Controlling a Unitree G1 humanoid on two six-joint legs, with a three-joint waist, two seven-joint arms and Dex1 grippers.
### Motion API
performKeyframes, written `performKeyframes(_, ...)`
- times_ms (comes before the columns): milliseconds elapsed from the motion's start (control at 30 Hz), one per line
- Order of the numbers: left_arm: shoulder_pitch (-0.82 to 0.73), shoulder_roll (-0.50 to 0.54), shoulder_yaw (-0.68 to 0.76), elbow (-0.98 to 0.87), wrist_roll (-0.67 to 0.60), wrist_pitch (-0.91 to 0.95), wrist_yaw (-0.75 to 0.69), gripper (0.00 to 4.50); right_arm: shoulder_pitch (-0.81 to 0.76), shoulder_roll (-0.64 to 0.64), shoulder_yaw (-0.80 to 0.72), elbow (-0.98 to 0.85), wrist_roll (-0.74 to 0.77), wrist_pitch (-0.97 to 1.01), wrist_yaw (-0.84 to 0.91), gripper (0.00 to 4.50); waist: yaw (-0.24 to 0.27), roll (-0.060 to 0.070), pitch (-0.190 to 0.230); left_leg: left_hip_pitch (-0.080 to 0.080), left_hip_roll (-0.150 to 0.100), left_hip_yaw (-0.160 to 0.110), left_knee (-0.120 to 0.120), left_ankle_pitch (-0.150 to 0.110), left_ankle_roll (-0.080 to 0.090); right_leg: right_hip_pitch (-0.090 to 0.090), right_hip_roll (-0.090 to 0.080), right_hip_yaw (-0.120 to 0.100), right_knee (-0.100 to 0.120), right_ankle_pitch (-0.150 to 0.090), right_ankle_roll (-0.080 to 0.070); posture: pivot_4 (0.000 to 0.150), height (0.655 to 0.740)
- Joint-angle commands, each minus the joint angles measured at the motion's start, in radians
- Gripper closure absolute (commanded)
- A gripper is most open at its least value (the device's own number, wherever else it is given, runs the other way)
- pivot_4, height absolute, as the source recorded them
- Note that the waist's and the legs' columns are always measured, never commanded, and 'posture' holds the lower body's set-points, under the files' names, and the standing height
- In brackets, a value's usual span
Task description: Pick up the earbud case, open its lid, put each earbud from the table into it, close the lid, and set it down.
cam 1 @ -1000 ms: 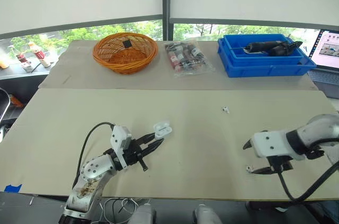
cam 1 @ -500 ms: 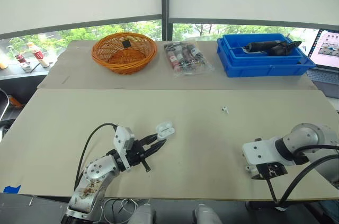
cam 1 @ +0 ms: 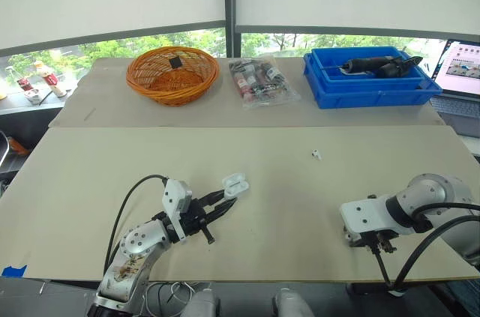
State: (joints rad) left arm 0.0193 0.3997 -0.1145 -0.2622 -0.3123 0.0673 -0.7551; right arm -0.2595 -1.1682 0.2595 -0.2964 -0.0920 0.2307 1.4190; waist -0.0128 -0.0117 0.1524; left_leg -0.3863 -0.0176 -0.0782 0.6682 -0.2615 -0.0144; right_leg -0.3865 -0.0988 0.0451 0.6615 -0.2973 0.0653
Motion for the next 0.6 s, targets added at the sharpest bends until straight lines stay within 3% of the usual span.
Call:
performKeyframes(33, -0.005, 0.000, 0.000, -0.030, 0.000, -0.012, 0.001, 4.00, 0.000, -0.006, -0.030, -0.018, 0.023, 0.016, 0.000, 4.16, 0.000, 0.000, 0.000, 0.000, 0.000, 0.000, 0.000, 0.000, 0.000, 0.000, 0.000, 0.000, 0.000, 0.000, 0.000, 0.150, 0.7400)
performKeyframes(200, -0.012, -0.003, -0.002, -0.019, 0.003, -0.019, -0.002, 4.00, -0.003, -0.022, -0.067, -0.002, 0.043, 0.014, -0.010, 4.16, 0.000, 0.000, 0.000, 0.000, 0.000, 0.000, 0.000, 0.000, 0.000, 0.000, 0.000, 0.000, 0.000, 0.000, 0.000, 0.150, 0.7400)
performKeyframes(333, -0.033, -0.016, -0.003, -0.008, -0.002, -0.026, 0.000, 4.00, -0.031, 0.018, -0.147, -0.032, 0.160, 0.133, -0.021, 4.16, 0.002, 0.000, 0.000, 0.000, 0.000, 0.000, 0.000, 0.000, 0.000, 0.000, 0.000, 0.000, 0.000, 0.000, 0.000, 0.150, 0.7400)
performKeyframes(433, -0.061, -0.035, 0.002, 0.006, -0.008, -0.025, 0.009, 4.00, -0.101, 0.137, -0.228, -0.092, 0.341, 0.340, -0.088, 4.16, -0.001, -0.001, 0.000, 0.000, 0.000, 0.000, 0.000, 0.000, 0.000, 0.000, 0.000, 0.000, 0.000, 0.000, 0.000, 0.150, 0.7400)
performKeyframes(600, -0.120, -0.070, 0.012, 0.029, -0.013, -0.015, 0.029, 4.00, -0.193, 0.419, -0.356, -0.192, 0.593, 0.638, -0.340, 4.16, 0.002, -0.001, 0.001, -0.002, 0.000, -0.002, 0.000, 0.000, 0.000, -0.001, 0.001, -0.001, 0.001, 0.000, 0.000, 0.150, 0.7400)
